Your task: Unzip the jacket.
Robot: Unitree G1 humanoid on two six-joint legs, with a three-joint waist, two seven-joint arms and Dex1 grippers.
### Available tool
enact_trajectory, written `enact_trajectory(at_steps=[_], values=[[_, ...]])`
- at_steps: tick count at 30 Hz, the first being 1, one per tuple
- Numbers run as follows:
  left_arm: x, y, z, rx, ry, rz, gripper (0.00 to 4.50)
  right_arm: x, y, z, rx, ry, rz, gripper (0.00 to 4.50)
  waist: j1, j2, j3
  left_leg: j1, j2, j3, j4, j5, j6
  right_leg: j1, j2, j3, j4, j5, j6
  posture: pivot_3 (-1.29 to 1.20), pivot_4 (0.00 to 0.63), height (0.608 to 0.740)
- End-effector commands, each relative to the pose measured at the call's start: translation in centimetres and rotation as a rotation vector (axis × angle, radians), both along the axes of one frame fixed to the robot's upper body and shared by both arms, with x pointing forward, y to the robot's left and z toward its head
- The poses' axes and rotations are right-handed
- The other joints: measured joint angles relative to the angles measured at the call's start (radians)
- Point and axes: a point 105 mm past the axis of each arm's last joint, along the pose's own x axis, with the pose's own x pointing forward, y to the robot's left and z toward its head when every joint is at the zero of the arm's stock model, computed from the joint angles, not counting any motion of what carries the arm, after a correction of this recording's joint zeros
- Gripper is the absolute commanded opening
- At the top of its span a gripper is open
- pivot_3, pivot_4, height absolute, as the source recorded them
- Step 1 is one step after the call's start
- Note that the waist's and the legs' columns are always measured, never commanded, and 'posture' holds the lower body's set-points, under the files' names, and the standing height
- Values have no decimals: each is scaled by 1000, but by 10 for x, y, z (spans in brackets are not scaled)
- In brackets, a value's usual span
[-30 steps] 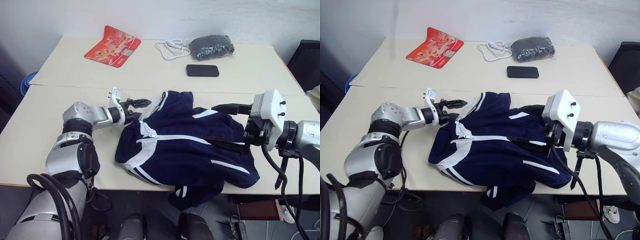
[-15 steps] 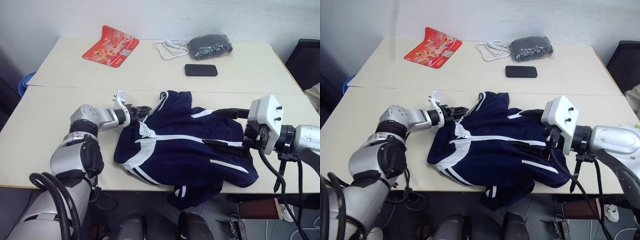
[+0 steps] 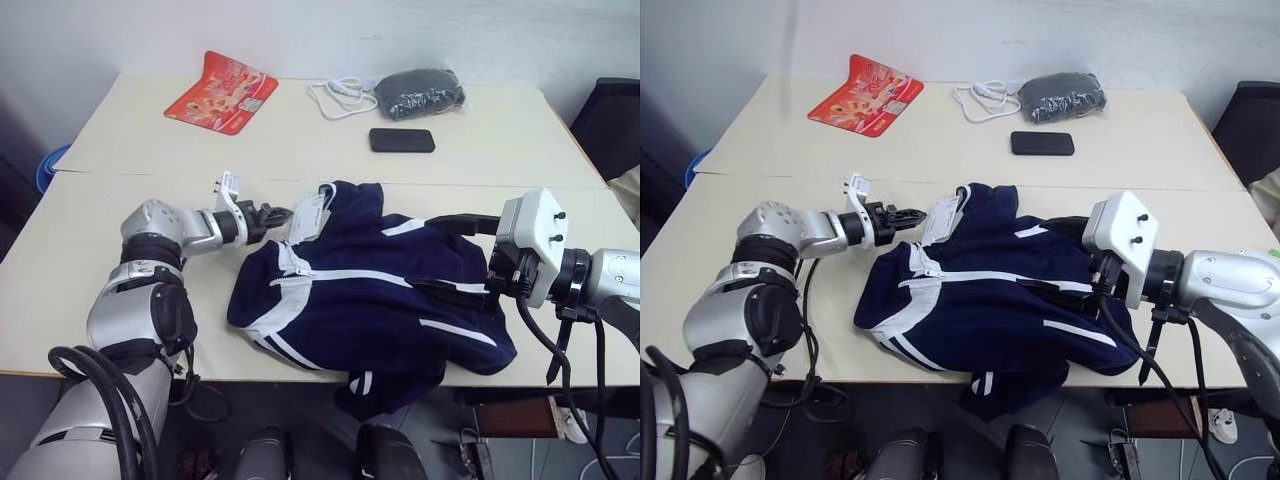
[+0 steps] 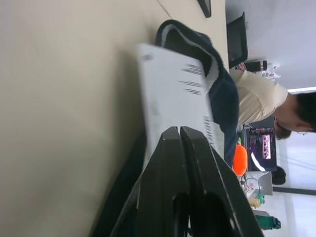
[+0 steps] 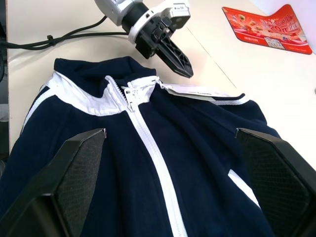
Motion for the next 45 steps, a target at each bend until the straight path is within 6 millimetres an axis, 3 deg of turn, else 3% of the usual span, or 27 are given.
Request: enact_trajectory(at_steps=[1, 9, 22, 25, 35, 39, 42, 45], values=[[-3, 8, 10, 9, -43, -17, 1199, -5, 4, 7, 0, -51, 20, 4415, 0, 0, 0, 0, 0, 0, 0, 0, 0, 0, 0, 0, 0, 0, 0, 0, 150, 740], [-12, 8, -10, 61, 35, -57, 3735, -5, 5, 6, 1, -50, 23, 4415, 0, 0, 0, 0, 0, 0, 0, 0, 0, 0, 0, 0, 0, 0, 0, 0, 150, 740], [-7, -21, -16, -12, 40, -71, 3735, -6, 3, 6, -17, -53, 10, 4415, 4, 0, 0, 0, 0, 0, 0, 0, 0, 0, 0, 0, 0, 0, 0, 0, 150, 740], [-5, -20, -12, -21, 26, -60, 3161, -6, 2, 5, -19, -54, 4, 4415, 3, 0, 0, 0, 0, 0, 0, 0, 0, 0, 0, 0, 0, 0, 0, 0, 150, 740], [-1, 3, 0, -4, -15, -7, 158, -6, 2, 3, -17, -54, -2, 4415, 1, 0, 0, 0, 0, 0, 0, 0, 0, 0, 0, 0, 0, 0, 0, 0, 150, 740], [0, 18, 4, 53, -59, 23, 41, -5, 2, 3, -17, -55, -2, 4415, 0, 0, 0, 0, 0, 0, 0, 0, 0, 0, 0, 0, 0, 0, 0, 0, 150, 740], [3, 23, 10, 177, -195, 14, 41, -5, 2, 2, -15, -53, -1, 4415, 1, 0, 0, 0, 0, 0, 0, 0, 0, 0, 0, 0, 0, 0, 0, 0, 150, 740], [2, 17, 21, 359, -442, -39, 41, -4, 2, 2, -16, -49, 4, 4415, 2, 0, 0, 0, 0, 0, 0, 0, 0, 0, 0, 0, 0, 0, 0, 0, 150, 740]])
